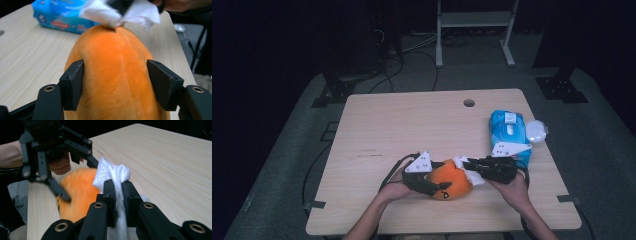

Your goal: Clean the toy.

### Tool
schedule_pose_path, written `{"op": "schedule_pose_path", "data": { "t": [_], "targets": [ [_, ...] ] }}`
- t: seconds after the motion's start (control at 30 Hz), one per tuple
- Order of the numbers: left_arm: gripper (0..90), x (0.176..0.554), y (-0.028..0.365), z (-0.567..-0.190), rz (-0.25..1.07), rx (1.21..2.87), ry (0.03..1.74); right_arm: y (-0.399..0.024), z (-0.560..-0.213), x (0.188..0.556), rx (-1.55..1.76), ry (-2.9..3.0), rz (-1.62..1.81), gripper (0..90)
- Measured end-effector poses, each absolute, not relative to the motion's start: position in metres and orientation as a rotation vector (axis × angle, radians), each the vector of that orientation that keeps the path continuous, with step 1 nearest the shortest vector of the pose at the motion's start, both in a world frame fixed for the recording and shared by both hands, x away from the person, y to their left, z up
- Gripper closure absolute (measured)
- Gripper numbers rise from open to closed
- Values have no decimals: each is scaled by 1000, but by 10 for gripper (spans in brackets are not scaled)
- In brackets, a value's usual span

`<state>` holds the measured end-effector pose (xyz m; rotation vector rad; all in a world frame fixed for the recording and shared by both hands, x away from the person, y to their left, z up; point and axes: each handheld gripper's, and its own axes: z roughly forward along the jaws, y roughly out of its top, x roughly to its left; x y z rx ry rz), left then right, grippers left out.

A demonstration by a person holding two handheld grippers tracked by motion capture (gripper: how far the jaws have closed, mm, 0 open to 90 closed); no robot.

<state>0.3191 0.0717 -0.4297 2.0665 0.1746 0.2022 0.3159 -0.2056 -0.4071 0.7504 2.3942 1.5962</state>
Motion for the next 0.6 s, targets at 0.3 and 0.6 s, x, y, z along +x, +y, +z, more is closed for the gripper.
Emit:
{"op": "schedule_pose_path", "data": {
  "t": [0.3,0.6],
  "targets": [
    [302,325,79,-429,166,2048,194,-222,-417,320,818,2414,1601,818],
    [133,322,79,-422,162,2141,260,-224,-422,317,849,2422,1594,819]
  ]
}}
